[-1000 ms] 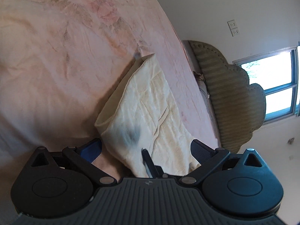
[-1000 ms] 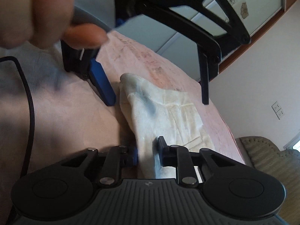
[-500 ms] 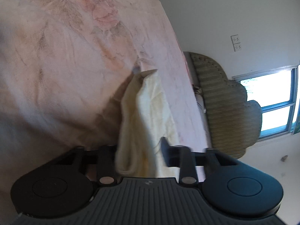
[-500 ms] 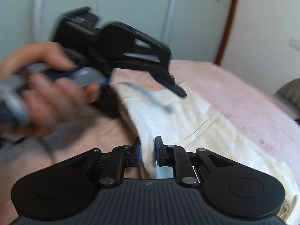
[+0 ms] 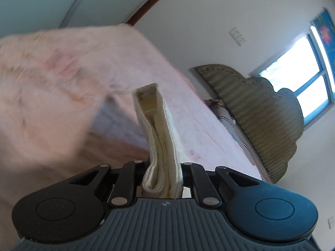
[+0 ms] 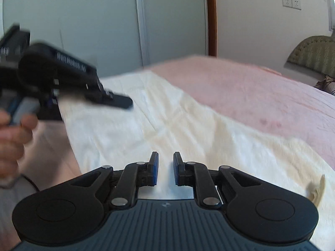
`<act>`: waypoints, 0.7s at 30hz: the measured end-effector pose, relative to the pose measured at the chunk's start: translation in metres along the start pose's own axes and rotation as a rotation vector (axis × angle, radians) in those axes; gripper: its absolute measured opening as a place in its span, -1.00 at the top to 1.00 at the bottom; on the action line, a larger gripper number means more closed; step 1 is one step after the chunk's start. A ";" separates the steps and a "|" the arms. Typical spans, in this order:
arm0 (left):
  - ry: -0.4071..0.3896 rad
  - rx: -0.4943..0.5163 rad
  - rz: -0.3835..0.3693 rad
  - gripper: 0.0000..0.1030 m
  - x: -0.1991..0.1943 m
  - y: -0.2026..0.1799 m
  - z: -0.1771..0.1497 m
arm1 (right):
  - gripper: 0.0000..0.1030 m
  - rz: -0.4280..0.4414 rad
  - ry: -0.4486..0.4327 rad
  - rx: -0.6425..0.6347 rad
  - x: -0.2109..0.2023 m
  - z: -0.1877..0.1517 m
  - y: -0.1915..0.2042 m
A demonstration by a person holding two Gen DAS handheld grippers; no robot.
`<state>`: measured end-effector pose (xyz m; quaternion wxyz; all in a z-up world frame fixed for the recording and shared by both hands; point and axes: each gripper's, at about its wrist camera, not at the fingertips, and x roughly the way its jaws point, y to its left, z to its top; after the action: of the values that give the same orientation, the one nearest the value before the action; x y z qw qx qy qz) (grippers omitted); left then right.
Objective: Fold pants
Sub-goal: 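Grasp the folded edge with the left gripper and lift it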
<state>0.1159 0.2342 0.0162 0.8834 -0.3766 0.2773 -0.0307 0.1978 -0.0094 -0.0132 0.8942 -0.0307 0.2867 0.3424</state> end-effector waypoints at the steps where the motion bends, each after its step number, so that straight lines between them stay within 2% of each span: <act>1: -0.009 0.029 -0.016 0.74 -0.005 -0.015 -0.004 | 0.72 0.019 -0.024 0.030 -0.003 0.004 -0.001; 4: -0.026 0.115 -0.054 0.73 -0.014 -0.058 -0.017 | 0.72 0.061 -0.111 0.132 -0.020 0.013 -0.010; 6: -0.061 0.190 -0.051 0.73 -0.021 -0.088 -0.029 | 0.72 0.088 -0.177 0.191 -0.036 0.016 -0.019; 11: -0.069 0.305 -0.131 0.70 -0.024 -0.145 -0.062 | 0.72 0.043 -0.283 0.218 -0.088 0.010 -0.042; 15: -0.030 0.378 -0.210 0.64 -0.003 -0.194 -0.095 | 0.72 -0.021 -0.337 0.267 -0.121 -0.003 -0.074; 21: 0.081 0.461 -0.310 0.56 0.044 -0.250 -0.149 | 0.72 -0.132 -0.356 0.369 -0.163 -0.034 -0.124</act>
<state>0.1157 -0.0523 0.0823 0.9187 -0.2022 0.2372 -0.2428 0.1607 -0.2095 0.0278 0.9415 0.1749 0.1800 0.2251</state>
